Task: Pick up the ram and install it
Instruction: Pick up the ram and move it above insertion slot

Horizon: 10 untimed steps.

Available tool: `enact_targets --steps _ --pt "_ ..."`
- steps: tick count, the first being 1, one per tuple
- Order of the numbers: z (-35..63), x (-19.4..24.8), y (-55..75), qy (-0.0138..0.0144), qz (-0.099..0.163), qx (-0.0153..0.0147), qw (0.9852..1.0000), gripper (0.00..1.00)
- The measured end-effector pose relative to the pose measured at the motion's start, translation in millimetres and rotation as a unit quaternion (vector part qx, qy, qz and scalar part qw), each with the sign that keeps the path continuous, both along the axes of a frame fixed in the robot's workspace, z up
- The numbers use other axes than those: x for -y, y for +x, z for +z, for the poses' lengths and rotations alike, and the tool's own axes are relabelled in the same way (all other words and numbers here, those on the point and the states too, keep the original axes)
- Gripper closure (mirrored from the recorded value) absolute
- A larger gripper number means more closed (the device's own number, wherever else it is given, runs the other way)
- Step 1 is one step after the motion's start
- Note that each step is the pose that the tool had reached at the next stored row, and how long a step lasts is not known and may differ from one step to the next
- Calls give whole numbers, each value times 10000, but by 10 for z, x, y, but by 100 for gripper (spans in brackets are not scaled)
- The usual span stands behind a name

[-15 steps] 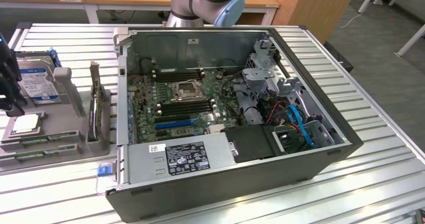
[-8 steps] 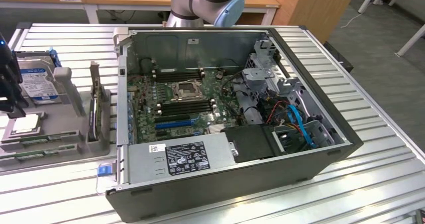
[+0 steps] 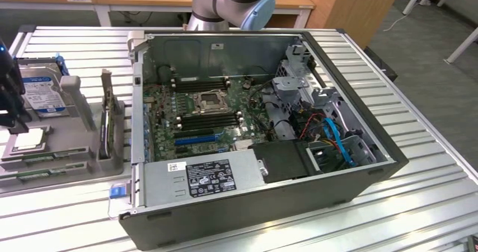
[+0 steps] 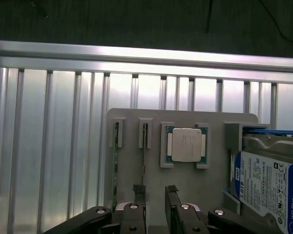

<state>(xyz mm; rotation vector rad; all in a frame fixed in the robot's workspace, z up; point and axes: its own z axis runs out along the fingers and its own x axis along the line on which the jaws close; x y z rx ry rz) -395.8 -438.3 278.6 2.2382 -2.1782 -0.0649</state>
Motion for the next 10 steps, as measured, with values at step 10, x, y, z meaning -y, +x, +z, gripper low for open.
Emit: enact_targets --steps 10 --pt "0 87 0 0 0 0 10000 70"
